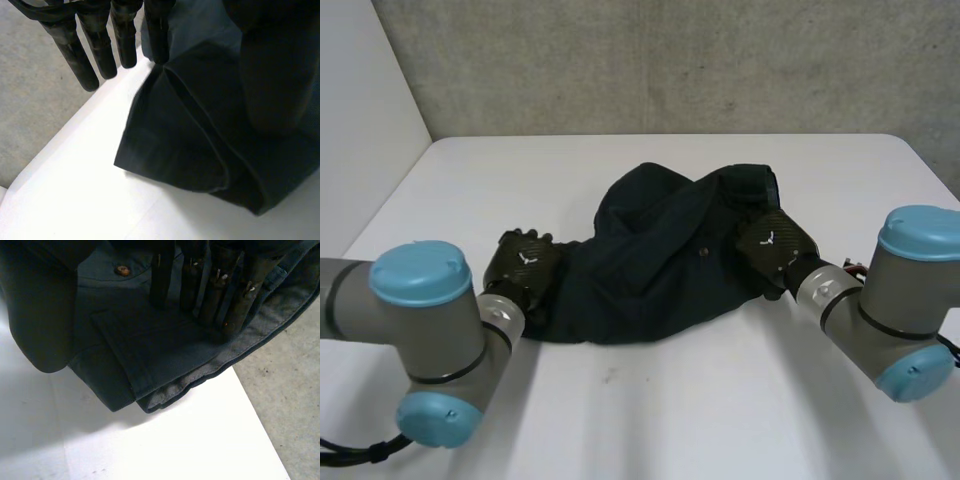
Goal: Fold the shorts.
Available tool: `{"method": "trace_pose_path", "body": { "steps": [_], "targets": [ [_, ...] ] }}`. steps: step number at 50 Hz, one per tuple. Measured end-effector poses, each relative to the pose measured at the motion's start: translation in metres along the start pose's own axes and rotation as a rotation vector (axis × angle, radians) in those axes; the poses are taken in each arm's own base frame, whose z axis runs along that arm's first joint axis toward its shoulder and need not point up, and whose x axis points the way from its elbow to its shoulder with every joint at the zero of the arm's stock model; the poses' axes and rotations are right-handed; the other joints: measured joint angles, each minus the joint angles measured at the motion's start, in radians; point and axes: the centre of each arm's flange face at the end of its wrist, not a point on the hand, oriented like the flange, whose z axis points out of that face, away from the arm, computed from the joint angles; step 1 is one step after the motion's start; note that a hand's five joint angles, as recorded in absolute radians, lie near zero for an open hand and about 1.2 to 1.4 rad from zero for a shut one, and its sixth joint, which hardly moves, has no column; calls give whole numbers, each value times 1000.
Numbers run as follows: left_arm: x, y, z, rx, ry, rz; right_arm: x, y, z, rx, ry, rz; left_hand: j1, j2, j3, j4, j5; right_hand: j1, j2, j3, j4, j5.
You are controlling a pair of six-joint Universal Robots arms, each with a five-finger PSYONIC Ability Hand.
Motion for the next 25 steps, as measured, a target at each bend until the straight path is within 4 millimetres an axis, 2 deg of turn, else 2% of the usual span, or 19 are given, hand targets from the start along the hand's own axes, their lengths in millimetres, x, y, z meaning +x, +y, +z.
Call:
{"method": "trace_pose_path", "body": {
  "steps": [4,6,8,9,10,11,12,14,16,18,19,20,23,24,25],
  "targets": [
    [5,8,9,-18,14,58,-2,6,9,-7,-6,-13,-29,-34,-32,-30,-31,48,64,55,51,45],
    [8,13,13,-28,23,100,-3,10,15,-14,-7,-25,-28,-31,-31,-28,-29,199,270,250,247,231],
    [9,14,16,-31,25,129,-3,14,20,-19,-4,-40,40,20,20,23,27,257,368,360,342,311],
    [9,15,16,-32,26,136,-3,14,21,-20,-2,-42,168,133,133,137,121,329,474,449,447,400],
    [9,15,17,-33,26,146,-1,14,23,-22,5,-51,376,343,320,328,224,441,639,615,616,561],
    [9,15,17,-33,26,150,0,14,24,-22,8,-53,440,386,384,392,243,441,639,615,616,561],
    [9,15,18,-32,22,159,3,13,26,-22,19,-59,640,629,606,618,271,478,689,673,676,613],
    [6,11,17,-24,10,164,9,9,26,-16,40,-60,764,790,783,791,268,510,729,722,730,654],
    [-6,-7,14,21,-33,158,23,-4,23,6,76,-48,798,842,833,849,275,556,729,724,733,671],
    [-9,-11,13,31,-43,156,27,-8,21,13,86,-42,799,845,837,852,332,556,729,724,733,671],
    [-25,-36,4,93,-97,132,45,-29,13,54,130,-10,806,848,841,853,574,583,729,724,734,696],
    [-33,-49,-1,126,-123,117,53,-40,8,75,150,6,809,848,841,853,686,585,729,724,735,696],
    [-54,-83,-19,221,-189,62,76,-71,-10,133,196,57,809,849,841,854,790,585,729,724,735,702],
    [-68,-105,-33,287,-227,19,89,-91,-23,166,217,81,809,849,841,854,790,585,729,724,735,703],
    [-68,-105,-33,287,-227,19,89,-91,-23,166,217,81,809,849,841,854,790,585,729,724,735,703]
  ]
}}
